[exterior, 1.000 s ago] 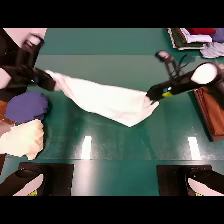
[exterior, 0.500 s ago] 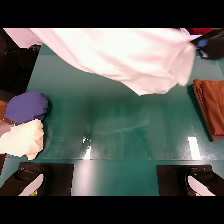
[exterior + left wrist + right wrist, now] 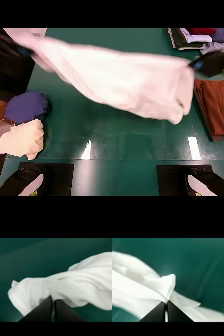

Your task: Fold the shirts.

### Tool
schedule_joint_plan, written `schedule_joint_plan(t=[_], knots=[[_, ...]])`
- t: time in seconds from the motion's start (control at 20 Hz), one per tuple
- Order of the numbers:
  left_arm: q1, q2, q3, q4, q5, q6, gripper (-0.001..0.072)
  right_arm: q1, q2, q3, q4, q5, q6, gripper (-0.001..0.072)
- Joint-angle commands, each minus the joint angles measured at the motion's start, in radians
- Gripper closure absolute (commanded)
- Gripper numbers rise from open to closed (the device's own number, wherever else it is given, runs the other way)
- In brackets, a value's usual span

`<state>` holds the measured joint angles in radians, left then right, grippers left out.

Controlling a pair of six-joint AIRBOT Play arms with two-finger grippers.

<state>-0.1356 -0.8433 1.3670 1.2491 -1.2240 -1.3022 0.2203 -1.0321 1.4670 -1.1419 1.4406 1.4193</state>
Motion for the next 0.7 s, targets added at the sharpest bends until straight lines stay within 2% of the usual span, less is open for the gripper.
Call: schedule_joint_plan(t=[0.0, 0.15, 0.3, 0.35, 0.4, 0.45, 0.65], knots=[[0.0, -0.002, -0.369, -0.012, 0.095, -0.006, 0.0678, 0.008, -0.076, -0.278, 0.113, -0.086, -0.042, 0.0696], [0.0, -0.002, -0.576, -0.009, 0.277, -0.006, 0.0678, 0.043, -0.143, -0.411, 0.112, -0.247, -0.045, 0.0695], [0.0, -0.002, -0.618, -0.009, 0.337, -0.007, 0.0678, 0.067, -0.217, -0.397, 0.111, -0.361, -0.048, 0.0694], [0.0, -0.002, -0.617, -0.009, 0.341, -0.007, 0.0678, 0.068, -0.246, -0.366, 0.111, -0.383, -0.048, 0.0655], [0.0, -0.002, -0.617, -0.009, 0.341, -0.007, 0.0678, 0.064, -0.276, -0.323, 0.11, -0.386, -0.048, 0.0429], [0.0, -0.002, -0.617, -0.01, 0.341, -0.007, 0.0678, 0.053, -0.303, -0.279, 0.111, -0.366, -0.048, 0.0299], [0.0, -0.002, -0.617, -0.01, 0.335, -0.007, 0.0678, -0.013, -0.328, -0.205, 0.044, -0.147, -0.076, 0.0302]])
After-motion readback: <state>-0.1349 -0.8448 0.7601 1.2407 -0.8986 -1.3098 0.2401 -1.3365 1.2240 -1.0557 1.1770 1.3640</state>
